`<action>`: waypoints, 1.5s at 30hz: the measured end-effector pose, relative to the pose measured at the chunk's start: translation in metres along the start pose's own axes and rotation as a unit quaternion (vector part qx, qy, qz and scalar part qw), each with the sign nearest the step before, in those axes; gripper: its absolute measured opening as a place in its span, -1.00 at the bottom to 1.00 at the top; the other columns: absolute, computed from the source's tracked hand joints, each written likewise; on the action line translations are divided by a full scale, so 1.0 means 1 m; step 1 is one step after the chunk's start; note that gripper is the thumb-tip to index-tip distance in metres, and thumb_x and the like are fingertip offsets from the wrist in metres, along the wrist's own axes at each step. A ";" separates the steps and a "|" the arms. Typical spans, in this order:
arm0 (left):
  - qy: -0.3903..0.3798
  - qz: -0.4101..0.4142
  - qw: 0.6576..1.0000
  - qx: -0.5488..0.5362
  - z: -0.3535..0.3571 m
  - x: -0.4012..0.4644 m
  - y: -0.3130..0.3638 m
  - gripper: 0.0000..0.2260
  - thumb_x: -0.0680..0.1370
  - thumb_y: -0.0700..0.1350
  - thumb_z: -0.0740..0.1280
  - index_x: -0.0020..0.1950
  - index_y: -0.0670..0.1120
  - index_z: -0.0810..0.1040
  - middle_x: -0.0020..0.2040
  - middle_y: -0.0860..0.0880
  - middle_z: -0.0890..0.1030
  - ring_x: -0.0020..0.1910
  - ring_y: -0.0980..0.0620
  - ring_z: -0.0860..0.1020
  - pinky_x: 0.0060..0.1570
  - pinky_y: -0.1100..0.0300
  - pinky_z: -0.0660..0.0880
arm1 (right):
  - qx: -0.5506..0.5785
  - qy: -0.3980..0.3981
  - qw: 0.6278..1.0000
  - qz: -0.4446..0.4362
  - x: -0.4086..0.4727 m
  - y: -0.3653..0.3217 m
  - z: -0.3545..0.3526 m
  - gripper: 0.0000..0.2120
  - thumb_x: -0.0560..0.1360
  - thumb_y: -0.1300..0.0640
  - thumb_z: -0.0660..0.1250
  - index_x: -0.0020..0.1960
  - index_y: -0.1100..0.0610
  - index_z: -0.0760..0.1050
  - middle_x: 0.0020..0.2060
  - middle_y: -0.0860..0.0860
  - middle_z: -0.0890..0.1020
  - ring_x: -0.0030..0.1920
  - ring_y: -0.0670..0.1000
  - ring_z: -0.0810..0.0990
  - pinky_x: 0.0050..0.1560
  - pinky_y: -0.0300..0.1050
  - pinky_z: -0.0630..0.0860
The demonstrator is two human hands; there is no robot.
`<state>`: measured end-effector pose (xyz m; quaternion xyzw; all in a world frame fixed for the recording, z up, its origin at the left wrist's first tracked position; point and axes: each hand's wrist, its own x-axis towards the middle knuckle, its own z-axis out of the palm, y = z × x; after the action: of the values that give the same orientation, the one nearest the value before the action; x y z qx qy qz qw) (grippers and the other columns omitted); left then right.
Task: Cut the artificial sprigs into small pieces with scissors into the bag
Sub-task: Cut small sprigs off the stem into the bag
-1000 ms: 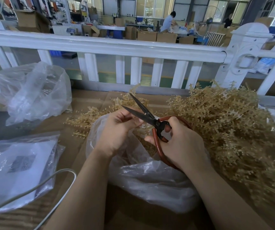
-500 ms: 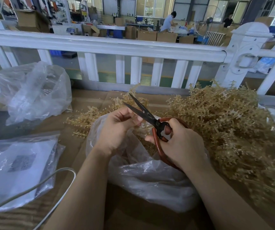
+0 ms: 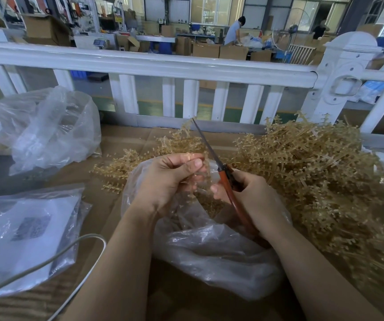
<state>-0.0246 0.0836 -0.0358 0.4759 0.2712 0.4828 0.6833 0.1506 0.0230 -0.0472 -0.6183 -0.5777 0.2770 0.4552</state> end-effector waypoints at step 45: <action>-0.042 -0.076 0.994 -0.068 -0.007 0.001 0.003 -0.80 0.33 -0.20 0.46 -0.07 -0.09 0.74 -0.22 -0.01 0.70 -0.31 0.15 0.64 -0.25 0.31 0.60 | 0.082 0.081 0.993 0.004 -0.004 -0.005 0.003 -0.62 0.38 -0.19 0.49 -0.10 0.13 0.63 -0.31 0.03 0.67 -0.34 -0.15 0.58 -0.27 -0.31 0.49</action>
<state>-0.0312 0.0879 -0.0361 0.4264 0.2444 0.4266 0.7593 0.1450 0.0197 -0.0446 -0.6011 -0.5123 0.2745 0.5485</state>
